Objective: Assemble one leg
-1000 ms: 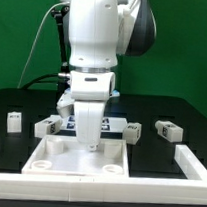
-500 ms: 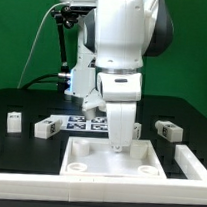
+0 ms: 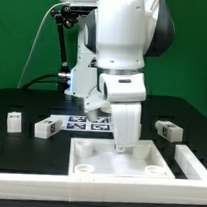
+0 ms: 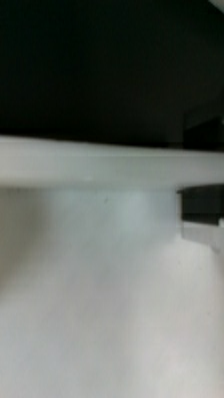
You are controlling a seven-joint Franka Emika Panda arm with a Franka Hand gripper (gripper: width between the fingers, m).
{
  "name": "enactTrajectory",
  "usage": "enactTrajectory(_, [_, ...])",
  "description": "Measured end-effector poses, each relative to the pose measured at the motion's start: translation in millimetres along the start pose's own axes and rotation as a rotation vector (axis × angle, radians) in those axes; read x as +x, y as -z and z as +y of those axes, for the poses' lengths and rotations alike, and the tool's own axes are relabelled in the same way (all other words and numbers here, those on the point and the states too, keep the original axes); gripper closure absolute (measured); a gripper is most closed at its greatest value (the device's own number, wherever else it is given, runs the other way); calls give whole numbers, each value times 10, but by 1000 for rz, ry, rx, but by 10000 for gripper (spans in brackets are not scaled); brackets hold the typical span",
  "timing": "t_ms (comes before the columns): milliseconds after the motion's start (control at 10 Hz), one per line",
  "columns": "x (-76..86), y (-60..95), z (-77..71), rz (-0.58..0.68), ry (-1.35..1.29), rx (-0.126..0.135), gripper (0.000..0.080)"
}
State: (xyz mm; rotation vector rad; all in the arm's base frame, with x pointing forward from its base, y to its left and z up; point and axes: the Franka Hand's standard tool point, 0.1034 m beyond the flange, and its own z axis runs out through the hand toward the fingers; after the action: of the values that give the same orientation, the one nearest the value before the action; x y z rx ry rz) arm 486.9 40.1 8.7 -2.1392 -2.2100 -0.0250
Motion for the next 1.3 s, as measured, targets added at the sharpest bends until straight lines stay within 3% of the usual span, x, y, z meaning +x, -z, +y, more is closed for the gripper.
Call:
enactTrajectory(500, [426,-21,-5,14,-83,-10,741])
enactTrajectory(1000, [422,-24,-7,11,-123,-9,733])
enactTrajectory(1200, [417,-24,-7,11,-124,-9,362])
enactTrajectory(1300, [415,-24,-7,11,-124,-9,232])
